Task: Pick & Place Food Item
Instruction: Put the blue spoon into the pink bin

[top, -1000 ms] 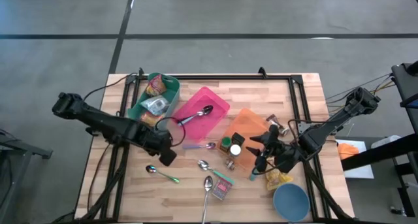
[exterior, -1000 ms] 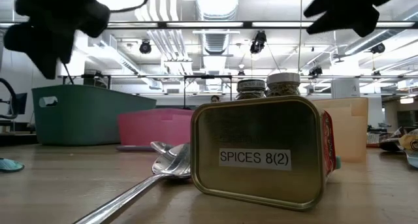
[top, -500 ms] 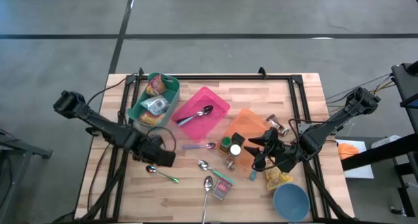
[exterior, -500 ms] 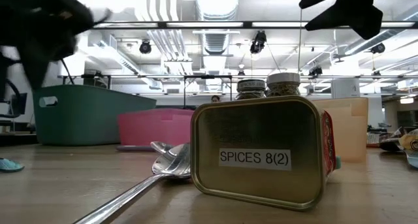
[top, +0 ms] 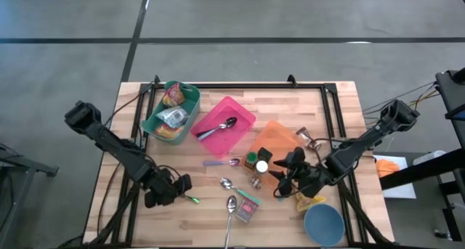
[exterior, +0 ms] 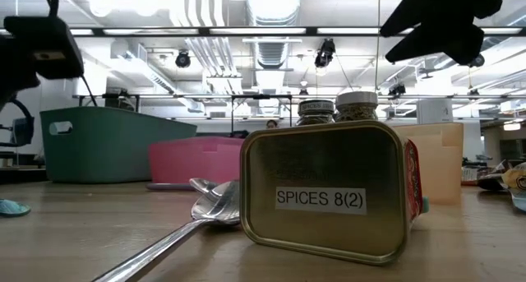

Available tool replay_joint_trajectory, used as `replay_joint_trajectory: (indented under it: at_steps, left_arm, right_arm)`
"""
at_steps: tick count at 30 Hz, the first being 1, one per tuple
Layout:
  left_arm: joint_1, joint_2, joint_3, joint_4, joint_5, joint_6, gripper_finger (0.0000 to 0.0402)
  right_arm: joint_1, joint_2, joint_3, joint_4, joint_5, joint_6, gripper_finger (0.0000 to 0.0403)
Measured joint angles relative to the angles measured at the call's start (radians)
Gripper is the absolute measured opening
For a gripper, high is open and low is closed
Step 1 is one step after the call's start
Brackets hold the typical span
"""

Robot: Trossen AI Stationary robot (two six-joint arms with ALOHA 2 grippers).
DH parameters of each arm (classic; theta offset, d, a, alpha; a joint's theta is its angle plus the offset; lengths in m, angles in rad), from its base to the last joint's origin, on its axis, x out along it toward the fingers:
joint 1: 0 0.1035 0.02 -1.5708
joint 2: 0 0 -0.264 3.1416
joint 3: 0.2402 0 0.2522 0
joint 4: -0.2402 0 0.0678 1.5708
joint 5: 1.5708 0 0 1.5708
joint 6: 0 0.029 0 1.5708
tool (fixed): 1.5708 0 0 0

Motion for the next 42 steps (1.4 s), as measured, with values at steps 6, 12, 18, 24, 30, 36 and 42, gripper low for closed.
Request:
replay_joint_trajectory:
  at_steps: [6, 12, 18, 24, 30, 36, 42]
  left_arm:
    - [0.012, 0.062, 0.0, 0.005, -0.004, -0.004, 0.0239]
    - [0.012, 0.127, 0.0, 0.009, -0.004, -0.004, 0.0239]
    - [0.019, 0.149, 0.002, 0.016, -0.006, -0.004, 0.0239]
    - [0.021, 0.153, 0.002, 0.016, -0.02, -0.005, 0.0239]
    - [0.021, 0.161, 0.003, 0.017, -0.014, -0.003, 0.0239]
    - [0.005, 0.163, 0.002, 0.023, 0.026, 0.023, 0.0239]
    - [-0.016, 0.167, 0.02, 0.034, 0.06, -0.01, 0.0239]
  right_arm:
    - [0.0, 0.005, 0.001, 0.012, -0.004, -0.052, 0.0208]
    - [0.0, -0.002, 0.001, 0.022, -0.004, -0.064, 0.0208]
    - [0.0, -0.001, 0.001, 0.022, -0.004, -0.066, 0.0208]
    - [0.002, -0.001, 0.001, 0.022, -0.004, -0.066, 0.0208]
    - [0.002, -0.001, 0.0, 0.021, -0.007, -0.066, 0.0208]
    - [0.002, -0.001, 0.001, 0.021, -0.021, -0.066, 0.0208]
    - [0.002, -0.001, 0.001, 0.022, -0.024, -0.064, 0.0208]
